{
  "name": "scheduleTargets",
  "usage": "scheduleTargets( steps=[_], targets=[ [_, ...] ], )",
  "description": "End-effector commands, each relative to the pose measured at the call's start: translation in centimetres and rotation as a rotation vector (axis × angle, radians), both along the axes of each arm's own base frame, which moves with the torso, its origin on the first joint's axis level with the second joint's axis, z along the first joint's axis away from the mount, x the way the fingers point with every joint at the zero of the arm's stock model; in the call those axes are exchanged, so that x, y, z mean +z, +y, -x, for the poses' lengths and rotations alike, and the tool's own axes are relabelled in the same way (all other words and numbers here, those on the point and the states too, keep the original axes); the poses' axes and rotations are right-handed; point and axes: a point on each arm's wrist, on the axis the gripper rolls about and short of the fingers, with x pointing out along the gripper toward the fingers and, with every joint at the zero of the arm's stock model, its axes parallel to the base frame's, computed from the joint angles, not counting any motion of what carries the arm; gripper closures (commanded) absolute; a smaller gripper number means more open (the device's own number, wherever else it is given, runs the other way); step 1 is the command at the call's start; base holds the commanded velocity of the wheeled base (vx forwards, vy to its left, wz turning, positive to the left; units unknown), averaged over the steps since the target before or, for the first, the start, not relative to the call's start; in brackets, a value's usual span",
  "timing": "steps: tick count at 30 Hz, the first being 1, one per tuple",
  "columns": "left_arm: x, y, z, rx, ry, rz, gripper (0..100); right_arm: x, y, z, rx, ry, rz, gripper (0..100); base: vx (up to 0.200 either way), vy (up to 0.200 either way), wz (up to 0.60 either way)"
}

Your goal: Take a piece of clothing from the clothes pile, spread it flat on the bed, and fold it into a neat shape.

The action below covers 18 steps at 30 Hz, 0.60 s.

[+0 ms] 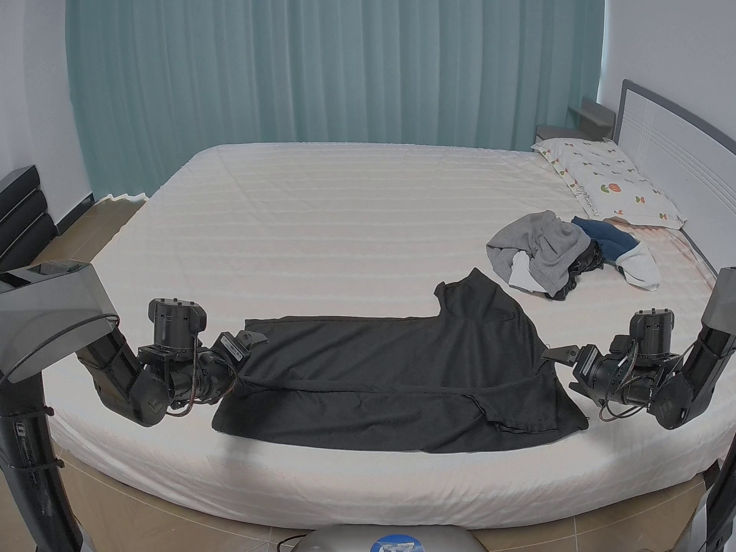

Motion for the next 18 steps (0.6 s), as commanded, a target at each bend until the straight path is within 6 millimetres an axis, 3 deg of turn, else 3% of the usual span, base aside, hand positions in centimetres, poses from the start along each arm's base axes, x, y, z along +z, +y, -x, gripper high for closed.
scheduleTargets(
  steps=[1, 9, 18],
  targets=[
    [0.6, -1.0, 0.7, -0.035, 0.001, -0.001, 0, 0.3, 0.4, 0.4, 0.014, -0.004, 0.0, 0, 0.0, 0.0, 0.0],
    [-2.2, -2.7, 0.5, -0.11, 0.096, -0.085, 0, -0.2, 0.5, 1.0, 0.018, 0.026, 0.004, 0, 0.0, 0.0, 0.0],
    [-2.8, -2.6, -1.1, -0.093, 0.131, -0.121, 0, -0.5, 0.4, 1.0, -0.009, 0.033, 0.027, 0, 0.0, 0.0, 0.0]
  ],
)
